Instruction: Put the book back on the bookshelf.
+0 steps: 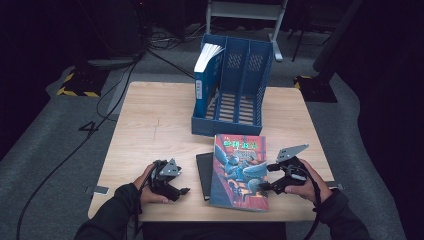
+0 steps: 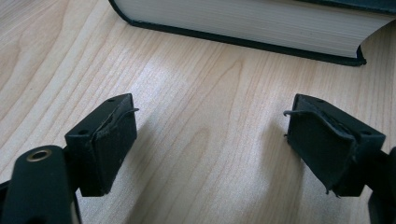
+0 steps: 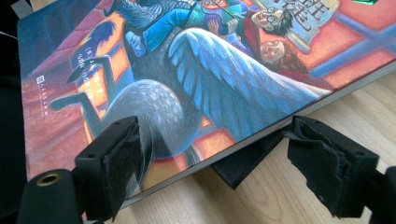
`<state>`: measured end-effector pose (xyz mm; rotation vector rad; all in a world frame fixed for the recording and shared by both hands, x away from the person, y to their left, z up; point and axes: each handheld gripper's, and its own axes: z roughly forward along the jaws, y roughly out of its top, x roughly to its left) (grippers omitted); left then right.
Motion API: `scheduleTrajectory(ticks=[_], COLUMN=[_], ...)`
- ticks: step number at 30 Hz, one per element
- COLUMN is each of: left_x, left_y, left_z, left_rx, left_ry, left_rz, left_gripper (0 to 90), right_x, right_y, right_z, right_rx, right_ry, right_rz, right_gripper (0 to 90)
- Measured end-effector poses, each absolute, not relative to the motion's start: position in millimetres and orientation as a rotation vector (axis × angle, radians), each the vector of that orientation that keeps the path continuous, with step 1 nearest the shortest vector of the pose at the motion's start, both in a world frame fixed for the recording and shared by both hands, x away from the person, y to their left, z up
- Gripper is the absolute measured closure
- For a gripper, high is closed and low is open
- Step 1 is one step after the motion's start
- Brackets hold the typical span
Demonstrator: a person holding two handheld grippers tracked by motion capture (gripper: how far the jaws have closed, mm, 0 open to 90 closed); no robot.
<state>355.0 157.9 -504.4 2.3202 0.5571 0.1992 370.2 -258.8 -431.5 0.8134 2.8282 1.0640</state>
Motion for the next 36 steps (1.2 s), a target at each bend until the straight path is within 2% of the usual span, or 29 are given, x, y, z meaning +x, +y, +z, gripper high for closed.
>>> scheduleTrajectory(ticks=[5,10,21,23,36], left_x=[355,355,355,355,355], left_y=[158,157,157,157,157], left_z=[-504,-504,-504,-504,-504], left_rx=[2.319,2.320,2.319,2.319,2.320], left_ry=[0.559,0.561,0.562,0.563,0.559], left_rz=[0.198,0.198,0.198,0.199,0.199], left_gripper=[16.2,16.0,16.0,16.0,15.9], right_x=[369,369,378,380,371], right_y=[-258,-260,-256,-254,-251], right_z=[-429,-419,-427,-431,-426], right_rx=[0.794,0.774,0.883,0.905,0.826], right_ry=[2.814,2.776,2.884,2.933,2.861], right_rz=[1.059,1.135,0.993,0.987,0.954], right_gripper=[18.8,27.1,20.9,16.3,18.3])
